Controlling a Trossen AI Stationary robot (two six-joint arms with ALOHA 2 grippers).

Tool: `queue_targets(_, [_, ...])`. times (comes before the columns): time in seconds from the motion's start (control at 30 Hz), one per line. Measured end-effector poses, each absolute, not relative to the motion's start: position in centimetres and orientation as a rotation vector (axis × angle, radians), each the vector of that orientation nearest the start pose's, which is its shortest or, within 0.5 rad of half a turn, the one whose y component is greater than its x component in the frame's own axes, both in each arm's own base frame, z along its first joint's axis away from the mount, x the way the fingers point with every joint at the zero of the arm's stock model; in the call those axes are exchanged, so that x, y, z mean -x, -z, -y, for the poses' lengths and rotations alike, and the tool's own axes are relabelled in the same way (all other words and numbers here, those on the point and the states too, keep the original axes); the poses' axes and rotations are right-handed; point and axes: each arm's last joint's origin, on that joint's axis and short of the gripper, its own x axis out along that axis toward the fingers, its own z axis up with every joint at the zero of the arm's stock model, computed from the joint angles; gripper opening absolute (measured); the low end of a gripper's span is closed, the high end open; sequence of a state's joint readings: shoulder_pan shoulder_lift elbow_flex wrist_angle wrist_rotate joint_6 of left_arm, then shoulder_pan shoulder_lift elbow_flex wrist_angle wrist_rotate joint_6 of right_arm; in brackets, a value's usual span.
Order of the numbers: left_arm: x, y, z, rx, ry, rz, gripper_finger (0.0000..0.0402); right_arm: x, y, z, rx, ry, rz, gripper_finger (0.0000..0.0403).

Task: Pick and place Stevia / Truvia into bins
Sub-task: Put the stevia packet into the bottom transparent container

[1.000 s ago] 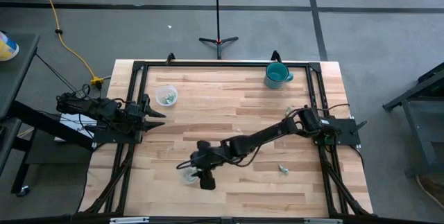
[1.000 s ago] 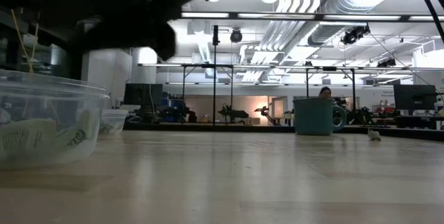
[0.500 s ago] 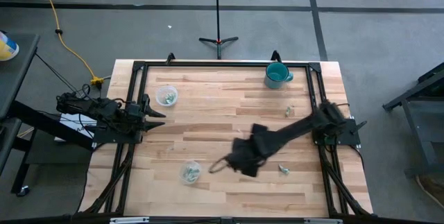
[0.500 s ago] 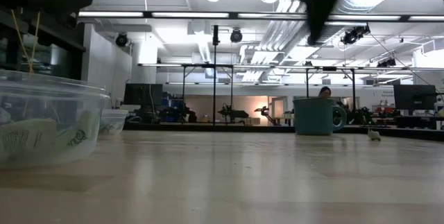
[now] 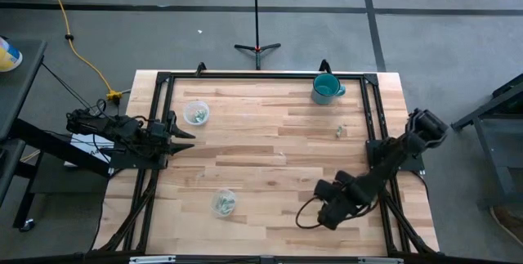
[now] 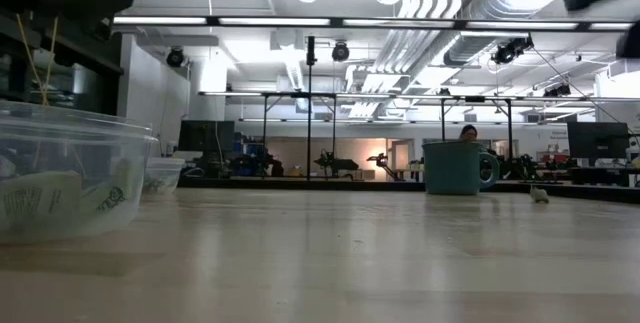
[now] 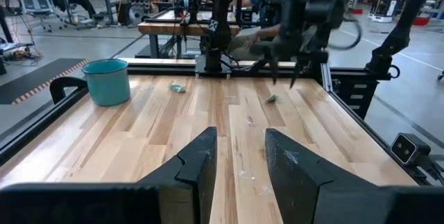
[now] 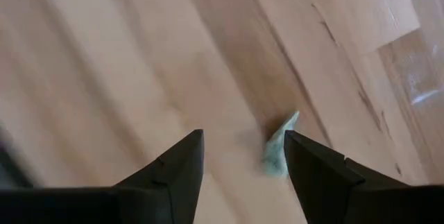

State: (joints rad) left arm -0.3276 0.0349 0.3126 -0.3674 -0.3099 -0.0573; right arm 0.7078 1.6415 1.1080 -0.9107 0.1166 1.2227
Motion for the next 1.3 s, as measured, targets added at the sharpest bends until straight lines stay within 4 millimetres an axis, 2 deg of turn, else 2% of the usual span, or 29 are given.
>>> queue_targets(0.2, [-6.9, -22.9, 1.4, 0.03, 0.015, -0.085, 0.0156, -21.0, -16.6, -17.8, -0.431, 0.414, -1.391, 0.0194])
queue_targets(0.43, [-6.9, -22.9, 1.4, 0.03, 0.016, -0.085, 0.0156, -20.1, -15.0, -17.1, -0.41, 0.435, -1.429, 0.0202])
queue_targets(0.6, [-6.9, -22.9, 1.4, 0.03, 0.016, -0.085, 0.0156, -19.8, -13.9, -16.8, -0.44, 0.404, -1.437, 0.0193])
queue_targets(0.77, [-6.9, -22.9, 1.4, 0.029, 0.003, -0.087, 0.0156, -19.7, -13.6, -16.8, -0.454, 0.392, -1.438, 0.0158])
queue_targets(0.9, [-6.9, -22.9, 1.4, 0.028, -0.001, -0.087, 0.0156, -20.0, -13.7, -17.0, -0.446, 0.36, -1.419, 0.0096])
queue_targets(1.03, [-6.9, -22.9, 1.4, 0.029, -0.004, -0.086, 0.0156, -21.2, -13.8, -17.2, -0.456, 0.281, -1.309, 0.0018])
queue_targets(1.17, [-6.9, -22.9, 1.4, 0.029, -0.004, -0.086, 0.0156, -24.3, -14.9, -17.2, -0.425, 0.196, -0.975, 0.002])
queue_targets(1.3, [-6.9, -22.9, 1.4, 0.029, -0.004, -0.086, 0.0156, -28.3, -16.6, -15.5, -0.393, 0.099, -0.685, 0.0006])
